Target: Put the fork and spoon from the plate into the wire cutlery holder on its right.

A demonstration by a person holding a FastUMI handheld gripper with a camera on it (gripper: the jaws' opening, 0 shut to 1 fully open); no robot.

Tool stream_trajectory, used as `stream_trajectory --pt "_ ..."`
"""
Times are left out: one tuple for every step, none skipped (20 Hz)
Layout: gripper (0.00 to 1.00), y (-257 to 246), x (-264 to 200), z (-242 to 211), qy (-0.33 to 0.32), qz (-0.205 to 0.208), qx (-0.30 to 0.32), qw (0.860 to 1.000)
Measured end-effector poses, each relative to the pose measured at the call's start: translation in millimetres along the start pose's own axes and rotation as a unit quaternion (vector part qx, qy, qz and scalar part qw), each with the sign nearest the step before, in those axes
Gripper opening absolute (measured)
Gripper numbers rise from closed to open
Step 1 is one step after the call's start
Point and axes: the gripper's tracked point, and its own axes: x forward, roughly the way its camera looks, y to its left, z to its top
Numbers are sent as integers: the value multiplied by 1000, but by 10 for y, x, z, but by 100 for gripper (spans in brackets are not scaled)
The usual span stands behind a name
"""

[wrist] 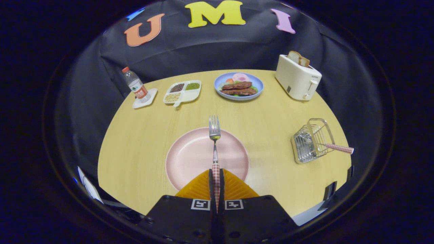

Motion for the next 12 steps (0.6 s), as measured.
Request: stream_trajectory --pt "1 -144 -49 57 -3 -2 2 1000" --pt "1 -274 -104 104 -6 -3 2 1000" --pt "1 -424 -143 142 -7 -7 2 1000" --pt "1 -586 -179 175 -9 -14 2 1000" --pt "1 -728 -193 194 -9 -18 6 1000" --pt "1 -879 -225 211 -10 -25 13 1000" --pt "1 -988 -240 211 -7 -24 17 1000" --pt "1 -1088 -264 199 -3 -23 20 1000" --pt "1 -1222 -287 179 2 -29 24 999" --pt "1 -1340 -324 157 9 -35 32 999" --pt "1 -1407 -378 137 16 -33 43 998" --pt "1 -1461 -423 124 24 -29 53 998"
